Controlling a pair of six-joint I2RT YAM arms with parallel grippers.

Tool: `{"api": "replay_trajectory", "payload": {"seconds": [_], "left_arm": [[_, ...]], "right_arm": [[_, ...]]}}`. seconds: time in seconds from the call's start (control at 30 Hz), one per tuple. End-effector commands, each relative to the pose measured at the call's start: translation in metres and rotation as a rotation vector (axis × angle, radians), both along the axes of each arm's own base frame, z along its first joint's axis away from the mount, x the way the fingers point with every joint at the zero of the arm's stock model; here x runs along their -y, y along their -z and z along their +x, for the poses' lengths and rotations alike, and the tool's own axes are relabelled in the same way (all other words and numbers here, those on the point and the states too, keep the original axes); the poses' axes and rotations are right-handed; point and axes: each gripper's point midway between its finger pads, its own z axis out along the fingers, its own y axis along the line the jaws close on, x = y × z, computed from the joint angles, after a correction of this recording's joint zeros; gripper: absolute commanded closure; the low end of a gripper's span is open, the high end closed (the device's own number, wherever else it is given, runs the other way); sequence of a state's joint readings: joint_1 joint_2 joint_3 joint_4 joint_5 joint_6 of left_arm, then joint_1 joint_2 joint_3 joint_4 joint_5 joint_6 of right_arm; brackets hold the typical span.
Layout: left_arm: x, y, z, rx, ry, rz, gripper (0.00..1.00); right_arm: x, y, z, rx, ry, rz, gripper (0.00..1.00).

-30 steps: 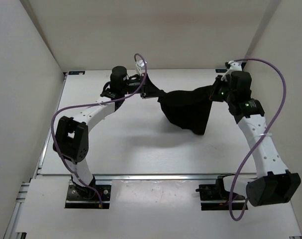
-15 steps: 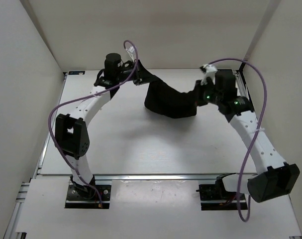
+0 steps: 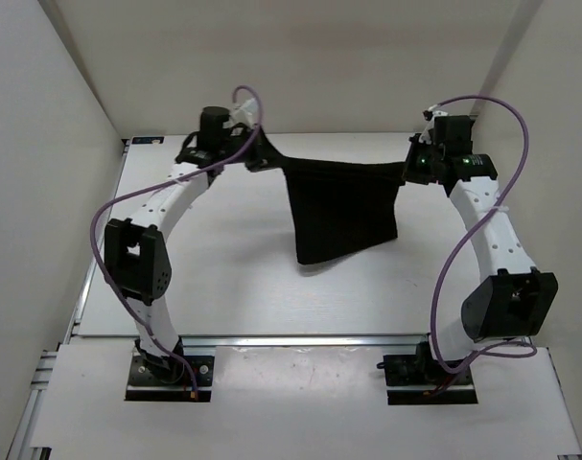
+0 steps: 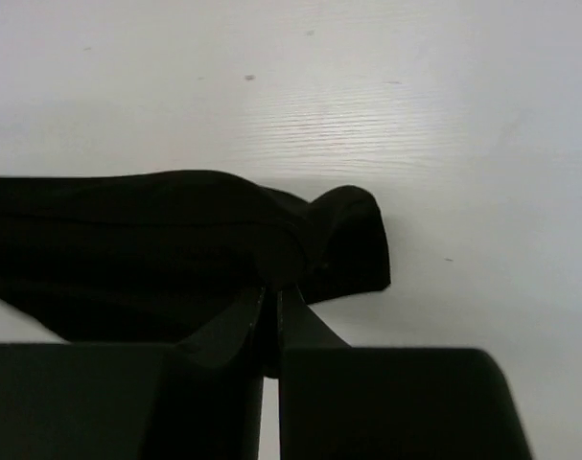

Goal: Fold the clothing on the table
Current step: Flatten the skirt out, then fold the skirt

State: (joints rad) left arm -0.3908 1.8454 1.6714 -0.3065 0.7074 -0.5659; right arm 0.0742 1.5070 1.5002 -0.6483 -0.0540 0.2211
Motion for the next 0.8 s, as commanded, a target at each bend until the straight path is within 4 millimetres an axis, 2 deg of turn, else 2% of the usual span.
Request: {"api": "replay_trajectory", "payload": {"seconds": [0.0, 0.03, 0.07, 0.13, 0.17, 0.2, 0.23, 0.3, 0.33, 0.37, 0.4, 0.43, 0.47, 0.5, 0.53, 0.57, 0.6, 0.67, 0.77], "left_arm": [[-0.08, -0.048, 0.03, 0.035, -0.172, -0.15, 1.0], [-0.081, -0.047, 0.024, 0.049, -0.161, -0.133, 1.0], [-0.085, -0.048, 0.018, 0.065, -0.154, -0.129, 1.0], [-0.084, -0.066, -0.006, 0.1, -0.099, -0.168, 1.0], [-0.081, -0.059, -0.015, 0.074, -0.076, -0.186, 1.0], [-0.08, -0.071, -0.03, 0.087, -0.049, -0.212, 1.0], [-0.081, -0.068, -0.043, 0.083, -0.04, -0.221, 1.0], [-0.076, -0.073, -0.072, 0.094, 0.011, -0.258, 1.0], [-0.076, -0.07, -0.089, 0.087, 0.029, -0.265, 1.0], [-0.073, -0.07, -0.11, 0.098, 0.066, -0.271, 1.0], [-0.07, -0.065, -0.125, 0.089, 0.101, -0.279, 1.0], [-0.063, -0.075, -0.152, 0.099, 0.164, -0.302, 1.0], [-0.065, -0.081, -0.169, 0.15, 0.192, -0.321, 1.0], [-0.064, -0.081, -0.183, 0.152, 0.223, -0.347, 1.0], [-0.067, -0.091, -0.2, 0.186, 0.243, -0.365, 1.0], [-0.071, -0.096, -0.21, 0.213, 0.245, -0.385, 1.0], [-0.073, -0.091, -0.212, 0.185, 0.233, -0.384, 1.0], [-0.077, -0.085, -0.213, 0.183, 0.2, -0.365, 1.0], [-0.079, -0.065, -0.198, 0.154, 0.146, -0.314, 1.0]], "right_arm": [[-0.001, -0.05, 0.001, 0.145, -0.007, -0.031, 1.0], [-0.005, -0.043, -0.003, 0.13, -0.025, -0.024, 1.0], [-0.006, -0.049, -0.01, 0.15, -0.037, -0.018, 1.0], [-0.008, -0.045, -0.023, 0.16, -0.063, -0.007, 1.0], [-0.009, -0.052, -0.034, 0.182, -0.066, 0.008, 1.0], [-0.011, -0.049, -0.045, 0.187, -0.088, 0.009, 1.0], [-0.011, -0.037, -0.054, 0.162, -0.095, 0.011, 1.0], [-0.023, -0.048, -0.079, 0.194, -0.147, 0.043, 0.99], [-0.025, -0.039, -0.09, 0.166, -0.161, 0.054, 1.0], [-0.033, -0.04, -0.106, 0.163, -0.203, 0.059, 0.99], [-0.04, -0.049, -0.118, 0.194, -0.234, 0.06, 1.0], [-0.047, -0.051, -0.133, 0.208, -0.277, 0.054, 1.0], [-0.049, -0.046, -0.14, 0.197, -0.276, 0.055, 1.0], [-0.057, -0.055, -0.156, 0.238, -0.305, 0.057, 1.0], [-0.052, -0.057, -0.165, 0.264, -0.28, 0.044, 1.0], [-0.057, -0.054, -0.171, 0.259, -0.288, 0.049, 1.0], [-0.063, -0.056, -0.179, 0.273, -0.301, 0.071, 1.0], [-0.067, -0.061, -0.183, 0.303, -0.317, 0.072, 1.0], [-0.075, -0.052, -0.17, 0.27, -0.339, 0.072, 1.0]]}}
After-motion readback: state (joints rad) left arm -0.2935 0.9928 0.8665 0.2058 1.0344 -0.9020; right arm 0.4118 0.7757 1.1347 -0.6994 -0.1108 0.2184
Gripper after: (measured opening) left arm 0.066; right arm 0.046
